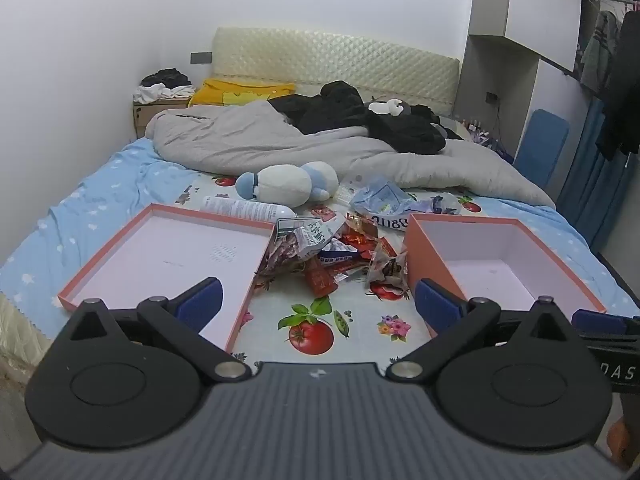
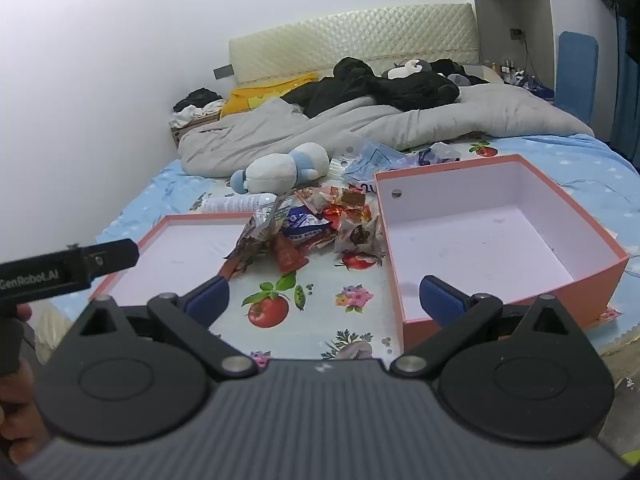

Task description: Organize snacks

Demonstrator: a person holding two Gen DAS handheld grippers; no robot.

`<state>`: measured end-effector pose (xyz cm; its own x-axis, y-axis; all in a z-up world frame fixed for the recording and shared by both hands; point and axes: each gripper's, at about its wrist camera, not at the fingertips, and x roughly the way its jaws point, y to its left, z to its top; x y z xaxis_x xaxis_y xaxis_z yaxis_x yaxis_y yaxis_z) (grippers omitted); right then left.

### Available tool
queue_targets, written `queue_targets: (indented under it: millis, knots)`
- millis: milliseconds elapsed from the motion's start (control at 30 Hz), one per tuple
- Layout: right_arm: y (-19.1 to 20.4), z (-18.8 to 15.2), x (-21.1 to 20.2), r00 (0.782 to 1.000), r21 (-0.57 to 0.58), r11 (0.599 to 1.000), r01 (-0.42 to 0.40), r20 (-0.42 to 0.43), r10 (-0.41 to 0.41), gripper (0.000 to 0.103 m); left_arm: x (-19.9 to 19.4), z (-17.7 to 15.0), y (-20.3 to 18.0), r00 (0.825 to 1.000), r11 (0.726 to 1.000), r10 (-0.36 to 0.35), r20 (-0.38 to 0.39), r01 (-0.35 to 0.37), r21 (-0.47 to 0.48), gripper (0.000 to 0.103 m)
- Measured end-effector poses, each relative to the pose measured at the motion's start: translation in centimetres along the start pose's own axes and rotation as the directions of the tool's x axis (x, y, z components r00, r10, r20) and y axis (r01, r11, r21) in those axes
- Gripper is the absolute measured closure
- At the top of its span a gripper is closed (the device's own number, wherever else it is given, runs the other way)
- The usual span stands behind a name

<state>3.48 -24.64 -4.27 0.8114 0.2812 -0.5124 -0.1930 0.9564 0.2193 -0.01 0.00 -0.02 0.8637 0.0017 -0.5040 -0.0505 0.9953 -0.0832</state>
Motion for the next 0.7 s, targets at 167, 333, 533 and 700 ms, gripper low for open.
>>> queue_targets:
  millis: [167, 333, 533, 700]
  knots:
    - [0.1, 0.1, 0.2, 1.0, -0.01, 1.0, 0.006, -0.023, -0.006, 0.0, -0.1, 0.0, 0.0, 1.0, 1.0, 0.01, -0.009, -0.01, -0.004, 0.0]
    - [0.2, 0.2, 0.6, 1.0, -0.024, 1.0, 0.009, -0.023, -0.009, 0.0, -0.4, -0.3, 0.0, 1.0, 1.0, 0.008, -0.002, -0.008, -0.006, 0.0]
    - [0.4, -0.1, 0.6, 0.999, -0.027, 0.999, 0.021, -0.025, -0.021, 0.0, 1.2, -0.2, 0.6, 1.0, 1.0, -0.009, -0.008, 0.009, -0.013, 0.0]
    - [0.5, -0.7, 0.9, 0.999, -0.014, 0.999, 0.033, -0.037, -0.033, 0.0, 0.9, -0.4, 0.6, 1.0, 1.0, -0.012, -0.015, 0.012, -0.01, 0.0]
